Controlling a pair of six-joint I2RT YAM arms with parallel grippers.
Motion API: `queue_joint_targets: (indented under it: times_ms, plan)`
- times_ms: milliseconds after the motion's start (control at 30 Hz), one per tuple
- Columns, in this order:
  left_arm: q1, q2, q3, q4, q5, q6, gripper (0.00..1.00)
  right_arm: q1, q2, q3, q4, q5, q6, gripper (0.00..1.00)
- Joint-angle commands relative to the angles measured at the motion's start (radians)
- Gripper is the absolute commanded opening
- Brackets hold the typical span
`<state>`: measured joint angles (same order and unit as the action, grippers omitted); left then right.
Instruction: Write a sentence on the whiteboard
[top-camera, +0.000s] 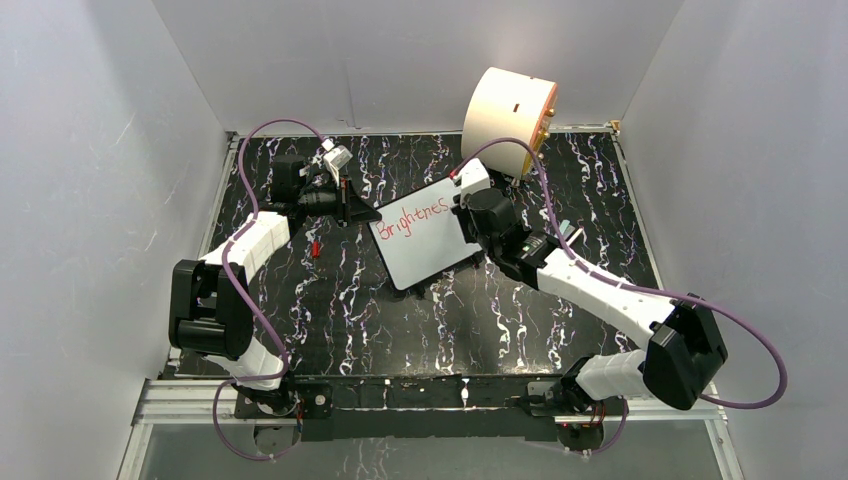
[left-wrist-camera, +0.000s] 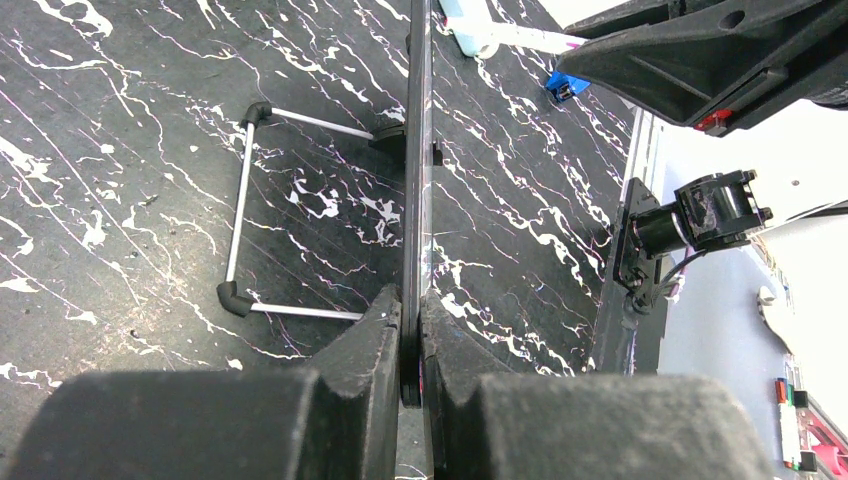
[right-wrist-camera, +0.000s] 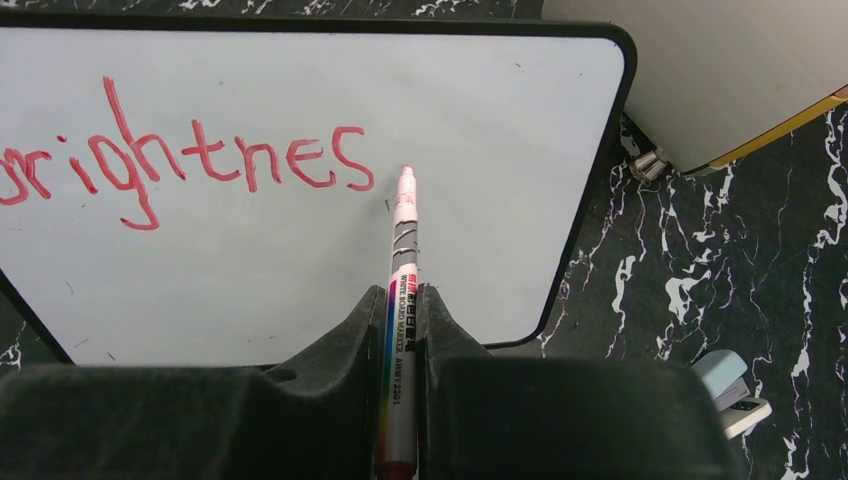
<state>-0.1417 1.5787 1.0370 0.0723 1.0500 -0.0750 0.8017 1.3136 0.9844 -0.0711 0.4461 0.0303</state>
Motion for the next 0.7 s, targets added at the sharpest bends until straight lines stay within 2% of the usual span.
queue_joint_targets:
  times_ms: [0,667]
  plan:
    - [-0.027,0.024,-0.008,-0.092,-0.041,0.04,0.0,-0.014,-0.007,0.02,0.097,0.011,-0.001,0.0]
    - [-0.026,0.026,-0.009,-0.098,-0.039,0.043,0.0,-0.033,0.039,0.047,0.131,-0.023,-0.012,0.0]
